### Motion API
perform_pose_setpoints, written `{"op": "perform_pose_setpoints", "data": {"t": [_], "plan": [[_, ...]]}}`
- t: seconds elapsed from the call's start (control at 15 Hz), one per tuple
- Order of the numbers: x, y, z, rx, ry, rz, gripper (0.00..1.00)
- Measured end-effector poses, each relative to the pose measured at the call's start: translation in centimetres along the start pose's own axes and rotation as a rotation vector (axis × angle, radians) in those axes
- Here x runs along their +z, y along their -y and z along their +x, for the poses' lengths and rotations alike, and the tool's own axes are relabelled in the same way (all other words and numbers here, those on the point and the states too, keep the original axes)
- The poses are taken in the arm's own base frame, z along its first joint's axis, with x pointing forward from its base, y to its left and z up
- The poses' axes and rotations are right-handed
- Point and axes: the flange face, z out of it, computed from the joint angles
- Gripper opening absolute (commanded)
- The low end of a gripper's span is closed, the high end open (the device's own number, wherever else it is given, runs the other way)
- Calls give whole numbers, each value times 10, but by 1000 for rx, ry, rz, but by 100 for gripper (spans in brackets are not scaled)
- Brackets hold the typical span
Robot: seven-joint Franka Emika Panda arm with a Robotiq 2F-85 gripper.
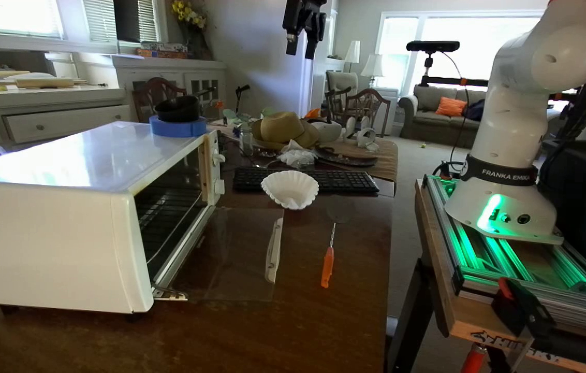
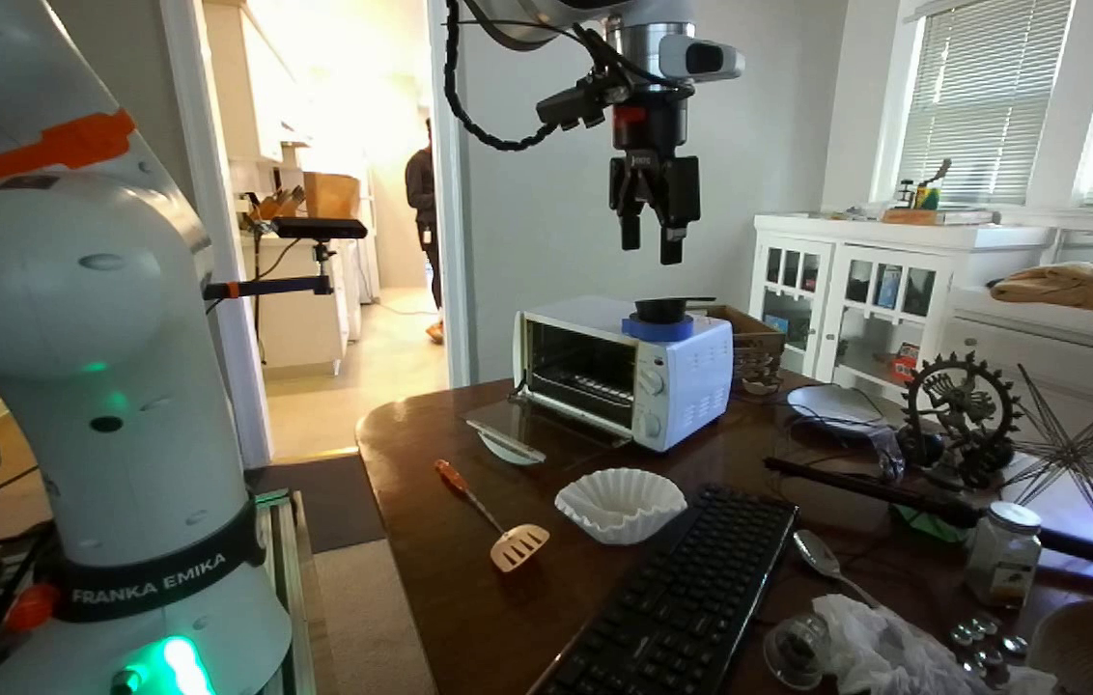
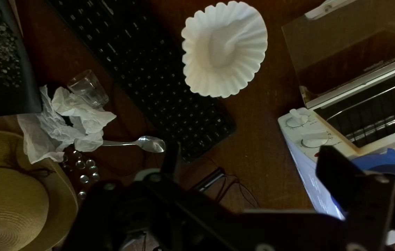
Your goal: Move the spatula to the right
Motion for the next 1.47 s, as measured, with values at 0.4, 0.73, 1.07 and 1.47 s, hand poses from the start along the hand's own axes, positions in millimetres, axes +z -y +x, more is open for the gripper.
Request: {"op": "perform_pose_setpoints", "data": {"t": [0.4, 0.73, 1.07, 1.47], "plan": [[0, 0, 0, 0, 0, 0, 100], [0, 0, 0, 0, 0, 0, 100], [0, 0, 0, 0, 0, 0, 100], [10, 10, -6, 120, 40, 17, 100]]}}
